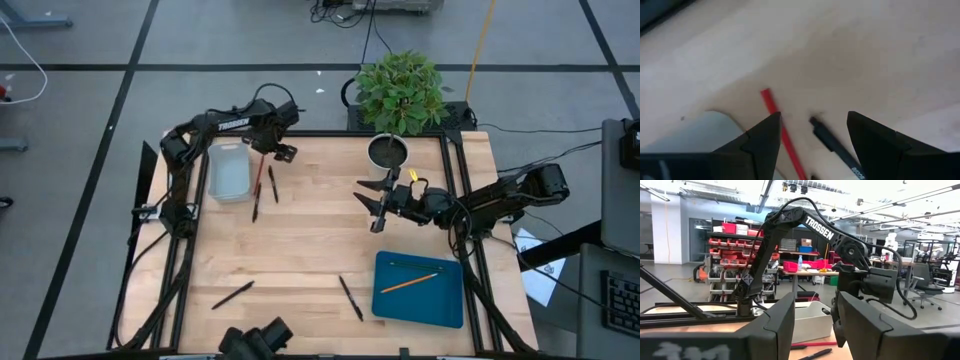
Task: Sort pens & pencils
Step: Put the red pencil into the blue bin
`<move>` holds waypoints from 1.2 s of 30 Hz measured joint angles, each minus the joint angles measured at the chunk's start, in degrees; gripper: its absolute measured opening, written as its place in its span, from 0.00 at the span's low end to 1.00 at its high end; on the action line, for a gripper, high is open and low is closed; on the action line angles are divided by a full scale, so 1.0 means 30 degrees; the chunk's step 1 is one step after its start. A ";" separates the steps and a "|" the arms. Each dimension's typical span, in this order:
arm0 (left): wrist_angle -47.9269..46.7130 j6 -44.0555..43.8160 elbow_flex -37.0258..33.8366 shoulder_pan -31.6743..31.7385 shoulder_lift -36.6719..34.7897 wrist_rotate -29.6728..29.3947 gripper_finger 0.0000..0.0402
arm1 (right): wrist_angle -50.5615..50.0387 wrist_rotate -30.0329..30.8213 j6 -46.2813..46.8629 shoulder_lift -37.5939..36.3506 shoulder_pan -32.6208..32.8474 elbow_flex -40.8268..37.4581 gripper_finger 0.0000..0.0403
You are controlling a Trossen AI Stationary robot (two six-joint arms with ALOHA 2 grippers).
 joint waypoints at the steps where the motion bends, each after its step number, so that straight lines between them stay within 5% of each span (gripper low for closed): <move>1: 0.0005 -0.0096 0.0007 0.0127 -0.0055 -0.0135 0.58 | -0.0013 0.0000 -0.0013 0.0000 0.0000 0.0000 0.36; 36: 0.0548 0.6474 -0.0653 0.1302 0.0209 -0.0513 0.58 | -0.0230 -0.0006 0.0069 0.0000 0.0007 0.0000 0.36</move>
